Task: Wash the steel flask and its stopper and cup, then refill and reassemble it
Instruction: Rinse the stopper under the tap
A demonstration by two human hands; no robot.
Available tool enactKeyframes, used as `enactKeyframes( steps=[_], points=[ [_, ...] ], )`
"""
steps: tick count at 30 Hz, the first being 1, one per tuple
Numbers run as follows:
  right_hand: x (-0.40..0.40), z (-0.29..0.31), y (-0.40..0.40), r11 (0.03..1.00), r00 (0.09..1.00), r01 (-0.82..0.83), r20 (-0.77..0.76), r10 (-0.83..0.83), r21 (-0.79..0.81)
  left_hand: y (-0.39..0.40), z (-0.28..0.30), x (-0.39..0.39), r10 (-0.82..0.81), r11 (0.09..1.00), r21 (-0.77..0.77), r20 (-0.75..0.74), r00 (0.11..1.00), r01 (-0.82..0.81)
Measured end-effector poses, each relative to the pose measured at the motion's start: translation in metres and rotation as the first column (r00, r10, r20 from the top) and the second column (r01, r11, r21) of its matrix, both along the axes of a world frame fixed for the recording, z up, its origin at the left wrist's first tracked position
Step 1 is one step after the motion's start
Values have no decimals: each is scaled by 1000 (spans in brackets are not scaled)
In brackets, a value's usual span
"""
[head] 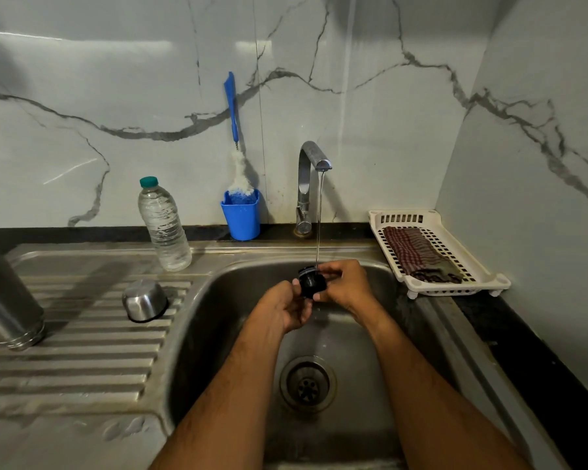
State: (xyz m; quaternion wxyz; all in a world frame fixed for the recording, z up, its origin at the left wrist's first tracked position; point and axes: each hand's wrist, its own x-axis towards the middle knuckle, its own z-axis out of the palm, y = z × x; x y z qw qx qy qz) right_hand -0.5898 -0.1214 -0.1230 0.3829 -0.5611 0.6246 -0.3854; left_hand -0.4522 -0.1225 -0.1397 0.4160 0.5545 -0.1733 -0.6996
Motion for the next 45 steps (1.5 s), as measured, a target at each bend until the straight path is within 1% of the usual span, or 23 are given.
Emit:
enactKeyframes(
  steps=[2,5,7,10,14,17,19,22,24,26,27,31,34,36,40,45],
  points=[
    [0,-1,0,1000,1000,14,-9,-14,-4,0,0,0,-6,1000,-31,-9,1000,5],
    [-2,-3,-2,999,999,33,0,-33,8,-2,0,-3,-9,997,-83,-108,994,0],
    [-3,-4,-2,999,999,41,-12,-41,35,-2,-1,-7,-38,992,-121,-145,989,20],
    [-5,-4,-3,995,998,62,-38,-59,77,-4,-4,-12,-26,988,-151,-89,996,13],
    [-7,-3,-2,992,998,60,-41,-56,111,-9,-7,-16,90,985,-144,-7,996,-90],
    [-6,-4,-3,989,999,42,-25,-38,141,-4,-3,-16,117,981,-158,23,993,-112],
    [-6,-1,-2,985,996,55,57,-65,161,1,3,-16,131,977,-175,54,990,-119],
    [-11,2,-1,979,968,73,223,-115,189,2,5,-16,136,973,-213,198,971,-92],
    [-16,1,-4,978,954,111,258,-155,177,3,6,-16,112,965,-264,364,924,-13],
    [-18,0,-11,975,930,162,306,-203,153,4,5,-17,93,953,-291,546,833,85],
    [-19,1,-15,972,916,185,333,-223,143,4,5,-17,81,950,-288,607,790,124],
    [-13,11,-29,977,899,198,382,-214,80,5,8,-18,51,927,-283,743,667,244],
    [-9,21,-47,978,897,206,400,-189,0,5,9,-19,41,918,-269,796,603,293],
    [-5,27,-60,977,910,206,378,-169,-57,3,10,-20,35,914,-256,822,568,314],
    [7,43,-81,966,946,182,301,-120,-185,1,10,-21,45,905,-273,825,563,328],
    [19,55,-97,962,956,122,290,-47,-245,-2,9,-21,62,896,-295,824,563,333]
  ],
)
